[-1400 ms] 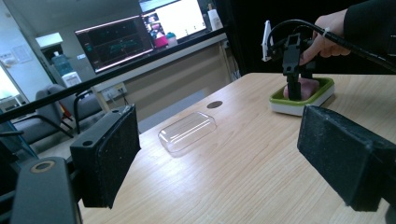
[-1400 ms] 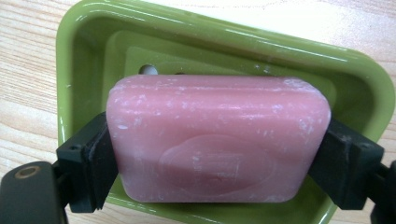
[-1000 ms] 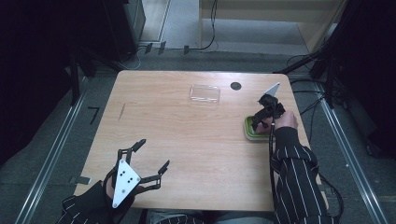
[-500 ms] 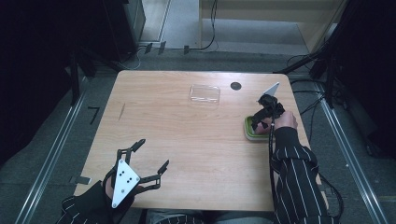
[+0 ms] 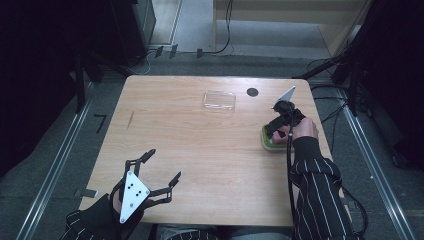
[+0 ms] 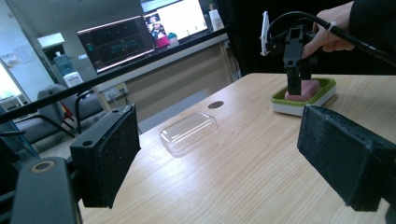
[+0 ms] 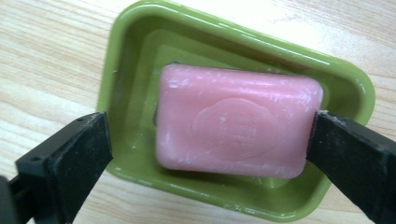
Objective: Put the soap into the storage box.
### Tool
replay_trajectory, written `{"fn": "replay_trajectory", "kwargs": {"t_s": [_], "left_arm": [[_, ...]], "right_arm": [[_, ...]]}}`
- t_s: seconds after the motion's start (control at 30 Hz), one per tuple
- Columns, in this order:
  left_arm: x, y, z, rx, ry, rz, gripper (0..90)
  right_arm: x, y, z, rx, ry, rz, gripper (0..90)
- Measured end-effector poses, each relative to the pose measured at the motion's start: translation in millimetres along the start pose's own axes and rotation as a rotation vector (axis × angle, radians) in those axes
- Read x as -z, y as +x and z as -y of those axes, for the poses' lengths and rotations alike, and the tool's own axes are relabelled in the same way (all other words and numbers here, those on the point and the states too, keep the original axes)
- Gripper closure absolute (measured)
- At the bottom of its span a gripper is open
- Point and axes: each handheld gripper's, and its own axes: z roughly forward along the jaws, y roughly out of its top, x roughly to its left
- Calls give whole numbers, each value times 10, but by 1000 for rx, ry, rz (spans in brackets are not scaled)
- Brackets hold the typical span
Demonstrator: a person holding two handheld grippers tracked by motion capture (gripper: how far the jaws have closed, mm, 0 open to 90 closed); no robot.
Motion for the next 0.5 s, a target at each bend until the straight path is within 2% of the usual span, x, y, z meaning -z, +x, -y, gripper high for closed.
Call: {"fn": "replay_trajectory", "kwargs": {"t_s": [0.5], "left_arm": [[2,-6,-3,-4,0,1,136]], "right_arm": [[199,115,209,59,-20,25,0]]}}
